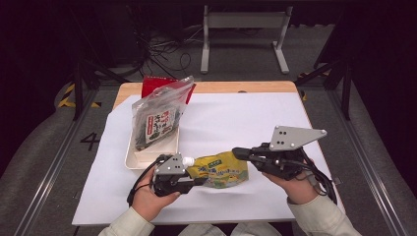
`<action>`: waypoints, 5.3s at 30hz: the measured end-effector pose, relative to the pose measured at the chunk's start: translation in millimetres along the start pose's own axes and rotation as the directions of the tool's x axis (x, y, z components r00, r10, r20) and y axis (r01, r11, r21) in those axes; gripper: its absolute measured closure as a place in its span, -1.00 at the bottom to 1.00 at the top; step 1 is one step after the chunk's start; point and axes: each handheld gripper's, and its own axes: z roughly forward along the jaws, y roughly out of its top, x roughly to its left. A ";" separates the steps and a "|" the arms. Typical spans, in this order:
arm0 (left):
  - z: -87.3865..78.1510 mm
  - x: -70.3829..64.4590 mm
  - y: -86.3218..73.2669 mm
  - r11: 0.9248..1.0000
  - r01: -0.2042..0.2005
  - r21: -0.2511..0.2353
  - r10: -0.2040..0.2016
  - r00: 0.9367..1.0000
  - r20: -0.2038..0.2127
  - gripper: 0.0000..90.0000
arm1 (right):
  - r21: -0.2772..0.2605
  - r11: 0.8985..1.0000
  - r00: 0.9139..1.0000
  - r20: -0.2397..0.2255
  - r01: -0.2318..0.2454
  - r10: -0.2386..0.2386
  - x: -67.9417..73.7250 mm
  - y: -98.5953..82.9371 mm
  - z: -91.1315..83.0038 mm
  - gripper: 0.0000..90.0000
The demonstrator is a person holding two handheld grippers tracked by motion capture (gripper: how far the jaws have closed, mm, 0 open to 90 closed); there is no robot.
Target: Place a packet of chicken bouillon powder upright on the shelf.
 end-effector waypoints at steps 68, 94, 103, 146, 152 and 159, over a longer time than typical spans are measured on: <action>-130.0 36.6 9.8 0.997 0.063 0.052 -0.046 0.957 -0.285 0.78 | 0.000 0.975 0.969 0.118 -0.220 0.219 -47.7 -67.1 -26.4 0.10; -157.1 54.6 -17.2 0.984 0.171 0.045 -0.148 0.938 -0.313 0.78 | -0.004 0.971 0.965 0.113 -0.238 0.237 -49.8 -70.2 -26.2 0.07; -151.2 59.6 -21.3 0.976 0.207 0.064 -0.176 0.931 -0.320 0.78 | -0.005 0.970 0.964 0.116 -0.242 0.241 -50.6 -71.1 -26.3 0.06; -161.8 49.0 -60.4 0.961 0.255 -0.102 -0.274 0.866 -0.418 -0.17 | -0.003 0.972 0.955 0.183 -0.236 0.233 -63.1 -86.9 -36.1 -0.17; -163.2 41.8 -72.7 0.959 0.253 -0.124 -0.282 0.866 -0.414 -0.24 | -0.011 0.971 0.948 0.215 -0.237 0.234 -65.9 -96.0 -45.0 -0.26; -159.0 33.5 -84.4 0.962 0.236 -0.138 -0.272 0.869 -0.413 -0.33 | -0.015 0.968 0.939 0.242 -0.249 0.245 -69.3 -108.2 -55.8 -0.34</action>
